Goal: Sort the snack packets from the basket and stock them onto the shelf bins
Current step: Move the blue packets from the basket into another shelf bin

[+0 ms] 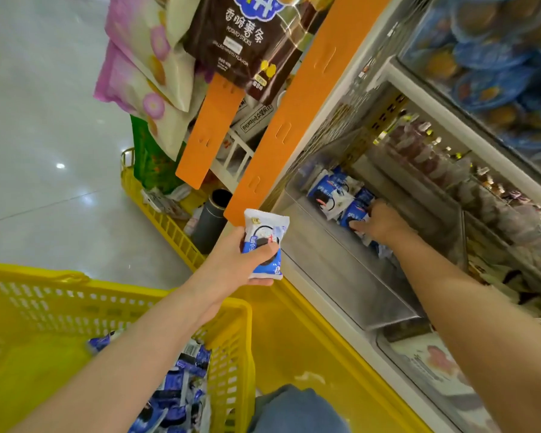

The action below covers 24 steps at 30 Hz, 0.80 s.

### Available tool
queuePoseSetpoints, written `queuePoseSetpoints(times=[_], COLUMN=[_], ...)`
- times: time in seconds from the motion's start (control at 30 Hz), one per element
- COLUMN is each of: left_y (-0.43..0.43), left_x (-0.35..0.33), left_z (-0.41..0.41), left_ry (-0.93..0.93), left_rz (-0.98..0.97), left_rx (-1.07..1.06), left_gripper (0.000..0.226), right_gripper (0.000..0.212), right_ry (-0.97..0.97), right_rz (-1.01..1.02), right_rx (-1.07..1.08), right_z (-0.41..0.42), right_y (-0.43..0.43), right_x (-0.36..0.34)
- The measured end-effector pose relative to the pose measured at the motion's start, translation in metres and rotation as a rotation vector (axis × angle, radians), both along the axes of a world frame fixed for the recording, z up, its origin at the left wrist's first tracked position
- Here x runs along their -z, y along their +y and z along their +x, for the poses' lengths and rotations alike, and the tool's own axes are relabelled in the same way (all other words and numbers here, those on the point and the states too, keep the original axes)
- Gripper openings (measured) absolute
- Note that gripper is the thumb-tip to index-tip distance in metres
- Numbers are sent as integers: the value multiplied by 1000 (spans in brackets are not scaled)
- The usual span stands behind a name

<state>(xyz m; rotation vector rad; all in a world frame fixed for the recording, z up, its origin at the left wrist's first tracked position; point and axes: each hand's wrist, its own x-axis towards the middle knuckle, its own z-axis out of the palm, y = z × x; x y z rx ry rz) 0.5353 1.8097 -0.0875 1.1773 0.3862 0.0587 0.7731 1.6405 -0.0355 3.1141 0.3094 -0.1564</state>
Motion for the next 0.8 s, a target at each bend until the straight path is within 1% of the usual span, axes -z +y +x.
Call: queuePoseSetpoints(times=[0.07, 0.1, 0.13, 0.2, 0.27, 0.33, 0.4, 0.43, 0.53, 0.6, 0.63, 0.67, 0.73, 0.8], left_y=[-1, -2, -2, -2, -2, -4, -6, -7, -10, -10, -8, -6, -3, -3], left_x=[-4, -6, -7, -9, -10, -10, -9, -9, -7, -8, -9, -11, -17, -24], left_z=[-2, -3, -5, -10, -16, -21, -25, -26, -29, -30, -30, -29, -29, -27], left_ry=[6, 4, -4, -39, -87, -126, -145, -150, -165, -167, -166, -169, -189, -212], left_rz=[-21, -40, -52, -58, -52, -46, -18, 17, 149, 296, 406, 530, 735, 782], left_rx=[3, 9, 18, 35, 35, 15, 6, 13, 30, 29, 34, 48, 83, 86], left_gripper=[38, 38, 38, 35, 30, 28, 28, 31, 44, 50, 53, 54, 56, 55], right_gripper=[67, 64, 59, 44, 33, 31, 36, 38, 40, 36, 32, 30, 33, 40], right_ry=[-102, -172, -244, -318, -250, -122, 9, 54, 111, 167, 166, 142, 132, 174], right_rz=[11, 31, 88, 315, 518, 594, 624, 639, 635, 659, 640, 580, 465, 439], right_rx=[-29, -71, -133, -268, -358, -434, -471, -469, -480, -496, -522, -562, -641, -680], right_z=[-15, -25, -37, -66, -101, -133, -156, -163, -177, -184, -184, -184, -183, -183], right_y=[5, 9, 13, 22, 30, 35, 37, 36, 34, 33, 31, 29, 24, 21], right_x=[-4, -8, -12, -20, -25, -26, -27, -28, -31, -33, -33, -35, -37, -41])
